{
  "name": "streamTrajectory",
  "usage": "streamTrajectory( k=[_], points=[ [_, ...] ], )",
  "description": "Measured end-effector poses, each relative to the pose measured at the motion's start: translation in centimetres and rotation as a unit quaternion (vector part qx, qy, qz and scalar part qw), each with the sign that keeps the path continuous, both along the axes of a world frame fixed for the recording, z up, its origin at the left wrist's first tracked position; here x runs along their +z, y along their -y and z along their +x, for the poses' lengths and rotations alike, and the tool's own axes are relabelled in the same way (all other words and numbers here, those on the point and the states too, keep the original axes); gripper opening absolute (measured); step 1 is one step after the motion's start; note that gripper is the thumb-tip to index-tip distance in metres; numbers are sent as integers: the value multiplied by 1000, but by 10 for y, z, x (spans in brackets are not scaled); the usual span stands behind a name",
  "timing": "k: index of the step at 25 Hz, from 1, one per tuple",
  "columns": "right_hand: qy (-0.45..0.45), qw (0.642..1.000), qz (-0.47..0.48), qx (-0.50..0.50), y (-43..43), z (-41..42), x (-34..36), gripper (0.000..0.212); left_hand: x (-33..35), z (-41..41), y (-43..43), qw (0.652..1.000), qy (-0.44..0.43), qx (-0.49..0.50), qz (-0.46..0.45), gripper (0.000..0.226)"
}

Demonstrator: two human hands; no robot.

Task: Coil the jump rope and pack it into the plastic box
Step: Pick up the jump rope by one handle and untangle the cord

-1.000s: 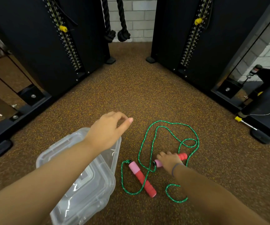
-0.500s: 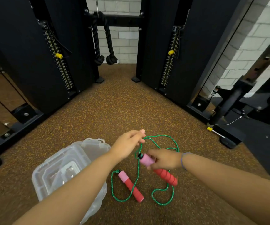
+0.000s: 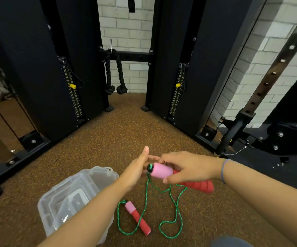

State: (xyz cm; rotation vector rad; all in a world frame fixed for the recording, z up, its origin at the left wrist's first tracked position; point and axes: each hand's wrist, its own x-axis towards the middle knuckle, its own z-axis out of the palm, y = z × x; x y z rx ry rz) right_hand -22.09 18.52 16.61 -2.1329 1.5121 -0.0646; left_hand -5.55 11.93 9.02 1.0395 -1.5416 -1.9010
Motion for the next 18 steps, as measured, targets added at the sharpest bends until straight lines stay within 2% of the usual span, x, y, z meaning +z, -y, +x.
streamTrajectory(
  k=[2, 6, 9, 14, 18],
  points=[
    [-20, 999, -48, 14, -3, -1, 22, 34, 13, 6, -13, 998, -41, -14, 40, 65],
    [-46, 992, -115, 37, -4, 0, 49, 37, 31, 16, -30, 995, -82, -47, 26, 77],
    [-11, 991, -134, 20, -3, 3, 55, 38, 43, 25, -40, 995, -99, -29, 6, 72],
    [39, 990, -139, 0, 2, 9, 51, 37, 59, 37, -51, 996, -62, 3, -63, 66],
    [92, 981, -171, -32, 1, 12, 41, 41, 73, 41, -56, 992, -110, 43, -50, 55]
  ],
)
